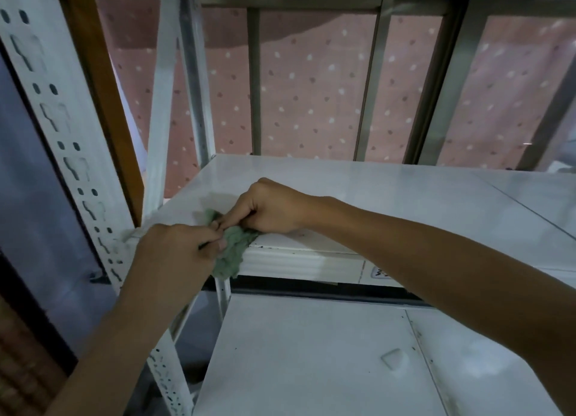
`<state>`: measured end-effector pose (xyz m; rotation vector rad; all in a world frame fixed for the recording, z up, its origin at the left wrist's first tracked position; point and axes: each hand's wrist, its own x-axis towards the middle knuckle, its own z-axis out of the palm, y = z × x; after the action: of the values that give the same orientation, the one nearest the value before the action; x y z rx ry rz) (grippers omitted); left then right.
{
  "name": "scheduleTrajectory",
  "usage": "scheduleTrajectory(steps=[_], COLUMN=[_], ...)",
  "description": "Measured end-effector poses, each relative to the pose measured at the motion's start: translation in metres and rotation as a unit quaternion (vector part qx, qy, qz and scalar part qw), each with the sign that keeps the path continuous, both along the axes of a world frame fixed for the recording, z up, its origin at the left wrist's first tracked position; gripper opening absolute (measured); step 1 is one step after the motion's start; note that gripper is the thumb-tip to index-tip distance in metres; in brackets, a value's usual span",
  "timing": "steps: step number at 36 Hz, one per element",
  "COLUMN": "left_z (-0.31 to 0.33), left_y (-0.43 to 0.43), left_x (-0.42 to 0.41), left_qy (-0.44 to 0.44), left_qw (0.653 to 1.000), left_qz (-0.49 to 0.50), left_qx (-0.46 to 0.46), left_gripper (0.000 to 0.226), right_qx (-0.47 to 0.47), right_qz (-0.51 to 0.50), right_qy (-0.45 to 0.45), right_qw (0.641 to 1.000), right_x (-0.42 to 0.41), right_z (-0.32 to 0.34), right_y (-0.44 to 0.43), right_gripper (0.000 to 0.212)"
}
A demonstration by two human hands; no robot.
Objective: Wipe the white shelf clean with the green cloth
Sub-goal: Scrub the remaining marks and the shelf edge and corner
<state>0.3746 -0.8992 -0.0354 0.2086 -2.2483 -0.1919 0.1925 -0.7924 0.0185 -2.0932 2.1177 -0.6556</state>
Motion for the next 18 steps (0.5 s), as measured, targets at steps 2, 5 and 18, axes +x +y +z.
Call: scheduleTrajectory(steps=[2, 5, 18], left_z=[-0.003, -0.003, -0.027], left_y=[0.01, 0.03, 0.106], left_x=[-0.007, -0.019, -0.071], left_qy=[0.011, 0.025, 0.081], left_qw=[1.0, 0.999, 0.985], left_qz=[-0.02, -0.044, -0.126], left_qx=[0.002, -0.011, -0.08], left_gripper=[0.042, 0.037, 0.032], right_qx=[-0.009, -0.021, -0.107], right_qz=[-0.001, -0.004, -0.028], right_qy=[-0.009, -0.022, 0.014], right_qw=[1.0, 1.0, 0.994], right_x=[-0.007, -0.017, -0.043], right_z=[-0.002, -0.005, -0.015], right_y=[0.015, 0.038, 0.145], right_gripper=[0.044, 0.042, 0.044])
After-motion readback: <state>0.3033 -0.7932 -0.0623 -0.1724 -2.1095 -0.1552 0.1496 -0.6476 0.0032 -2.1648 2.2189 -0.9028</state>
